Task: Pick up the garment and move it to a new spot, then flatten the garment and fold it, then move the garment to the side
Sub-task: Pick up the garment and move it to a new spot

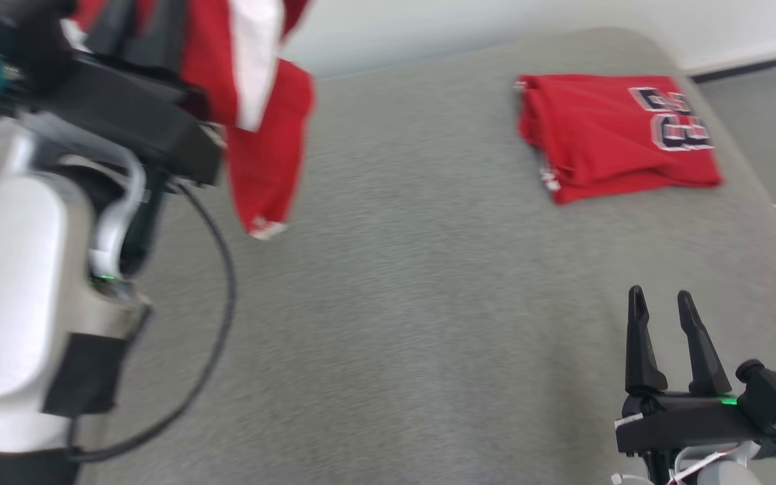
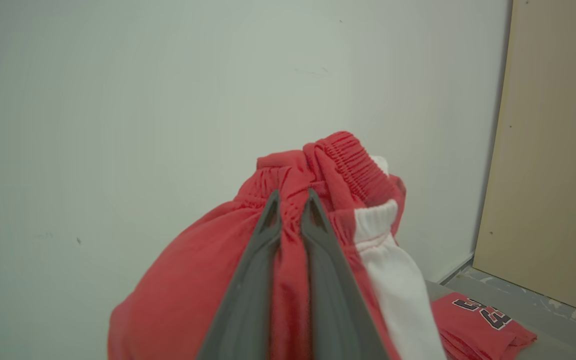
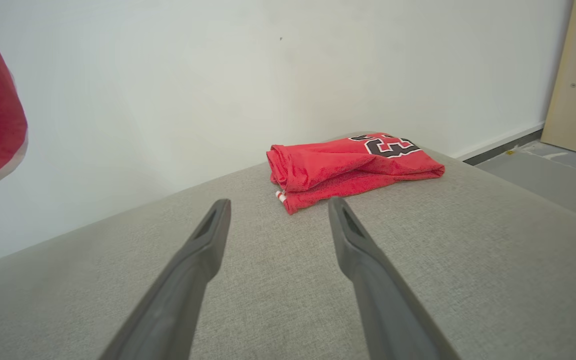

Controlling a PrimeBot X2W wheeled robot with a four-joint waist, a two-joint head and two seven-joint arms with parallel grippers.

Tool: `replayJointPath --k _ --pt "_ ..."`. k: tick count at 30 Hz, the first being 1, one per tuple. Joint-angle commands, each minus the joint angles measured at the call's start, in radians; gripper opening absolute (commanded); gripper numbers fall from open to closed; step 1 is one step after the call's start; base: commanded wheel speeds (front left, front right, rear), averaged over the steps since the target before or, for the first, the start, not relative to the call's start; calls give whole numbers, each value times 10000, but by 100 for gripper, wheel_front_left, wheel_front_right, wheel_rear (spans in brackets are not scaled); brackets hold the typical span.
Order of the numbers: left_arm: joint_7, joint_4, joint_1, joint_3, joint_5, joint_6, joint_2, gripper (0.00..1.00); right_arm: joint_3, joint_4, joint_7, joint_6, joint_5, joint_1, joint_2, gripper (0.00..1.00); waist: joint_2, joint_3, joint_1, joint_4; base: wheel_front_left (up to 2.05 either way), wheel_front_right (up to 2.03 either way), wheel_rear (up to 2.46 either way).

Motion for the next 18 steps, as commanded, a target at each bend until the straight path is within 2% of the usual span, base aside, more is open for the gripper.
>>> replayJointPath --k 1,6,11,18 --pt "-34 -83 185 -77 -75 92 -175 0 -12 -6 -40 0 77 177 12 100 1 -151 1 -963 0 0 0" --pt "-280 57 709 -523 -239 244 -877 0 -163 -22 -41 0 149 300 12 100 1 -126 1 -1281 0 0 0" --pt "-623 382 1610 -911 -197 421 -1323 0 -172 -47 -42 0 169 330 13 100 1 -92 1 -1307 0 0 0" --pt "-1182 1115 3214 -1347 -136 514 -1356 0 -72 -49 -42 0 50 162 12 100 1 162 1 -1001 0 0 0"
